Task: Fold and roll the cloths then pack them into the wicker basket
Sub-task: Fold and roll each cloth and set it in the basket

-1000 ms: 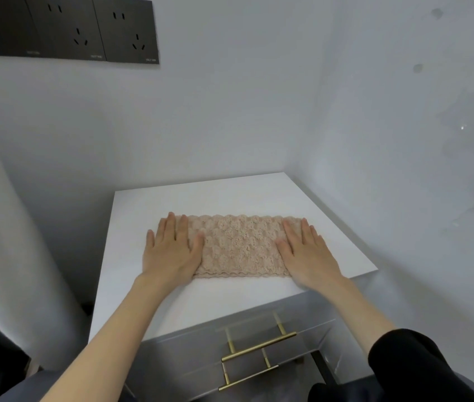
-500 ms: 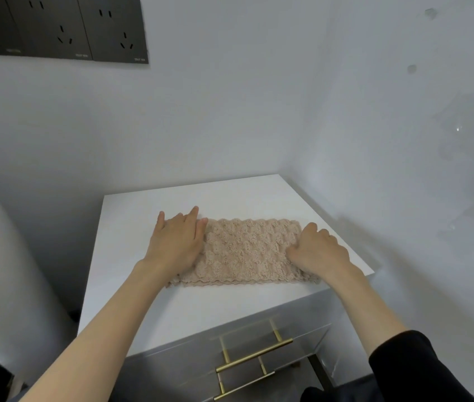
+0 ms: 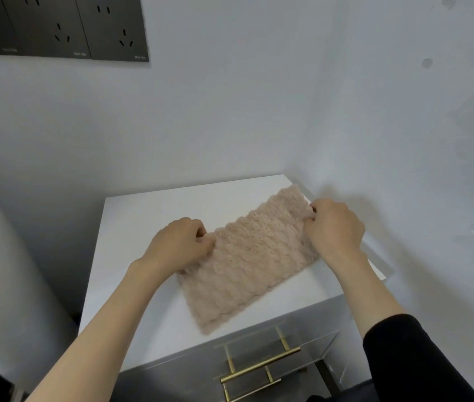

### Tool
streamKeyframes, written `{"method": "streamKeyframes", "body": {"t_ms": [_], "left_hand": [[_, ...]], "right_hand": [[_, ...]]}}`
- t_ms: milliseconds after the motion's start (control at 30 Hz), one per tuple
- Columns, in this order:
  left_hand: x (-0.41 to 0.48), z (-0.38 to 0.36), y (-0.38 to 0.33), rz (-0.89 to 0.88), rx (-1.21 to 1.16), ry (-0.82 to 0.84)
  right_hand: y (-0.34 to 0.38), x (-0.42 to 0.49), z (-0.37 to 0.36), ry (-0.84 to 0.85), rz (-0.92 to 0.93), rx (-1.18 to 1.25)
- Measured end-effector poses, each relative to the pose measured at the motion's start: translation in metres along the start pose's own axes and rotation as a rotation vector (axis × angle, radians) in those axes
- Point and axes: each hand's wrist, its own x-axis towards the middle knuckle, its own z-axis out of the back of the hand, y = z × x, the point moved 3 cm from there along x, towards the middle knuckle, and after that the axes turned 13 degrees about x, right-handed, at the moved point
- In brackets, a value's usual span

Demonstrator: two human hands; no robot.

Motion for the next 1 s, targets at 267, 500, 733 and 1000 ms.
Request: {"method": "streamKeyframes", "body": {"t_ms": [267,500,733,1000], "left_hand": [[-0.011,-0.006,-0.032,0.039,-0.5,0.27],[-0.022,-0.009,-0.03,0.105,-0.539,0.315],[-0.034,0.001,-0.032,-0.138,-0.063,-0.053],[-0.061,0.005,-0.046,-0.442,-0.074,-0.04]], "right_hand": [[0.033,0.015,-0.022,-0.002,0.171,0.749],[0.05,0.004,-0.037,0.345,0.307,0.83],[0.038,-0.008,-0.019,0.506,0.283,0.663],[0.014,-0.057,0.01,0.772,0.353,0.484]]}}
